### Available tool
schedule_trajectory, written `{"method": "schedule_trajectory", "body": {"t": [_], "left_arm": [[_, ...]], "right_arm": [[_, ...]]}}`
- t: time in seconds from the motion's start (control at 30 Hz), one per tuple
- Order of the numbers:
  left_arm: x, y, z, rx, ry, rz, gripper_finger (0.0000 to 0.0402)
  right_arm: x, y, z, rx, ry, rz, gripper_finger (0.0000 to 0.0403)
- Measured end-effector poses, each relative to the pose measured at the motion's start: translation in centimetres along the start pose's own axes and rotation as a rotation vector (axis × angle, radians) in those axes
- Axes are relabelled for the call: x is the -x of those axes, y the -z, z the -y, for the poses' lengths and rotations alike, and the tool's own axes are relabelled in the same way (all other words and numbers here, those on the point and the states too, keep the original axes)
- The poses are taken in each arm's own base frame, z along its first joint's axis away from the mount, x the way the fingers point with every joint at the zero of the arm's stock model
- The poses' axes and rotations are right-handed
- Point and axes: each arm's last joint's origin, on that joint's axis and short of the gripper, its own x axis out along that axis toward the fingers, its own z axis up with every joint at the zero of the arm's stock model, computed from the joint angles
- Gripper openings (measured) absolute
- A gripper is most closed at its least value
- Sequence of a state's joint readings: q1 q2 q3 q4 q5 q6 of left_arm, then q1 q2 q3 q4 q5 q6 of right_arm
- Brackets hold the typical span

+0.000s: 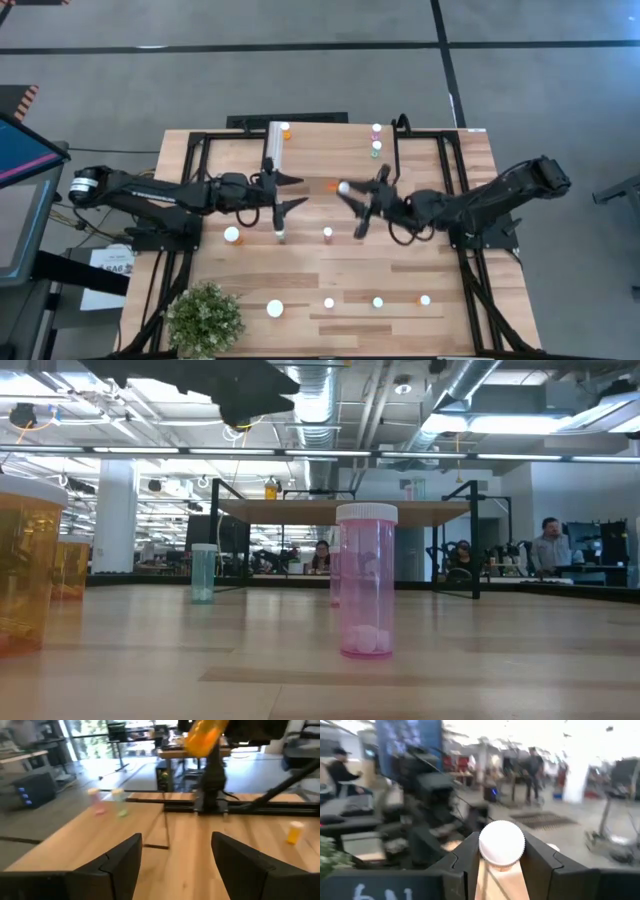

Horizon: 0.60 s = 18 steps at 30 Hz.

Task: Pick and place medicine bottles onto shelf by color
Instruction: Put the top orange small pill bottle on the shelf

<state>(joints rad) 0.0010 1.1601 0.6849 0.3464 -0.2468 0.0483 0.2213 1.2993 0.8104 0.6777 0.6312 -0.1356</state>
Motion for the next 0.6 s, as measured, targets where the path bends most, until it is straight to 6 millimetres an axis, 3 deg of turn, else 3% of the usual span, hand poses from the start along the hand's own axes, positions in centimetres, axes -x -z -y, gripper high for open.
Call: {"method": "schedule_trajectory", "body": {"t": [0.3,0.6], "left_arm": [[0.3,-0.2,0.0,0.008,0.018,0.009,0.0229],[0.3,-0.4,0.0,0.012,0.031,0.026,0.0229]], "right_arm": [[-1.8,-1.9,8.0,-0.062,0.200,-0.206,0.0140],[-5.2,-3.9,13.9,-0.078,0.256,-0.408,0.0142]]}}
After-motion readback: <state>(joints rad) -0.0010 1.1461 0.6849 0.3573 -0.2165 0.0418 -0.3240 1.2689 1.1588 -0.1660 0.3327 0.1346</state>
